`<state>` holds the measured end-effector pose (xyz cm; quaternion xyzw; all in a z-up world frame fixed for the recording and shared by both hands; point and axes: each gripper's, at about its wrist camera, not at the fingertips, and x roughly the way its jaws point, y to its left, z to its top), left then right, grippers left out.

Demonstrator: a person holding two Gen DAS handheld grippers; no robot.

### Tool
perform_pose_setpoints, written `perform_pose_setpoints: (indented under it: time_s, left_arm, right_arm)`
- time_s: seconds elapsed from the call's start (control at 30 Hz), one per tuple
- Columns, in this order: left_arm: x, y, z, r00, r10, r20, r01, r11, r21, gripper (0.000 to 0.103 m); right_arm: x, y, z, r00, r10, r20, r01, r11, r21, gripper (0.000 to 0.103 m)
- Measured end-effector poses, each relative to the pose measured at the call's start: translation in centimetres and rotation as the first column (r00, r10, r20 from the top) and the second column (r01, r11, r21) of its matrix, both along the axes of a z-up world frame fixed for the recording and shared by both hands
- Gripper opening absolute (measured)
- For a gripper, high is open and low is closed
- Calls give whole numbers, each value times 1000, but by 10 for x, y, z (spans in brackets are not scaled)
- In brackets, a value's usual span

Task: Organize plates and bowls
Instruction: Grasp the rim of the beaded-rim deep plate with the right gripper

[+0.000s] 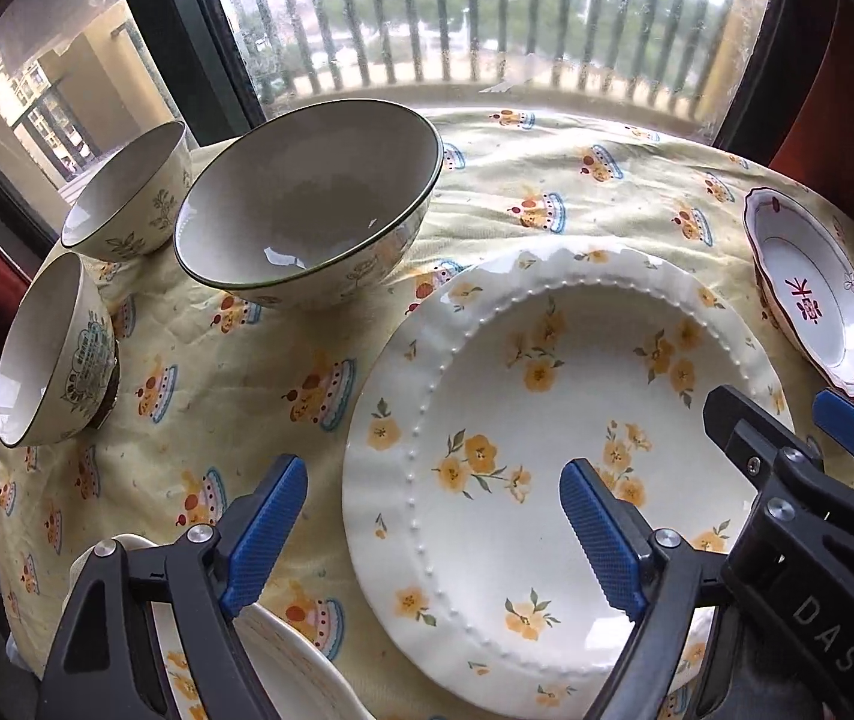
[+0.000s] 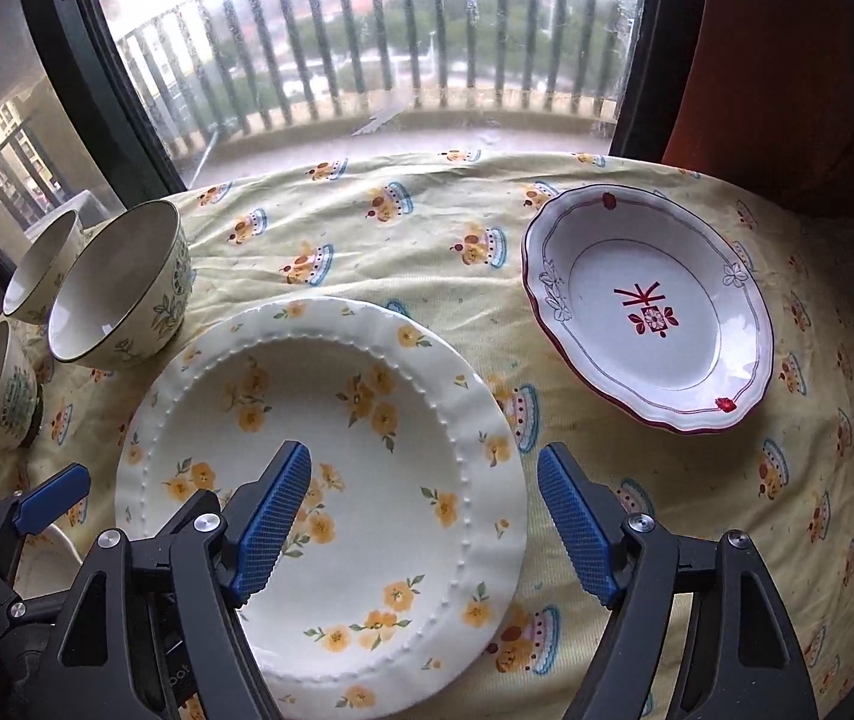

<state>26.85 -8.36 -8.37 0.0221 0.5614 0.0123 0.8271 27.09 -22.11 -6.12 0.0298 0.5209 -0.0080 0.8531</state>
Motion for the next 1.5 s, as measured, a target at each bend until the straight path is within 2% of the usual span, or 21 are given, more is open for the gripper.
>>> perform_pose_setpoints:
  time_s: [0.33,0.53,0.6,0.67,0.73,0.8,1.1,1.2,1.33,1.5]
  left_arm:
    - [6,-7,-15,1000,12,-22,-11,999,31,75]
    - [3,-8,-14,1000,3,-22,-2,999,43,73]
    - [4,-7,-14,1000,8,-18,-8,1000,30,73]
    - [5,-7,-11,1000,12,-16,-12,1000,0,73]
    - [3,-10,-12,1000,-5,-25,5,1000,1,73]
    - [-1,-19,-14,998,-48,-31,49,998,36,73]
    - [-23,-35,-15,992,-94,-87,94,996,1,72]
    - [-26,-39,-16,990,-106,-89,109,994,28,72]
    - [-18,-37,-19,991,-68,-116,70,997,13,70]
    - [-13,-37,-21,992,-46,-117,46,999,-4,71]
  right_arm:
    - [18,-8,-27,998,21,-51,-20,1000,16,77]
    - [18,-11,-34,997,17,-75,-16,1000,11,66]
    - [17,-12,-33,997,8,-78,-9,1000,-6,58]
    - [14,-13,-34,996,16,-88,-19,999,-29,55]
    - [9,-15,-35,996,12,-93,-16,999,-48,55]
    - [3,-19,-35,995,3,-104,-8,999,-50,55]
    - [-30,-39,-34,980,-63,-186,56,997,-43,55]
    - [-38,-42,-34,978,-74,-195,68,997,-36,55]
    - [-38,-41,-37,979,-78,-187,74,997,-24,60]
    - [-31,-44,-37,982,-68,-175,70,998,5,62]
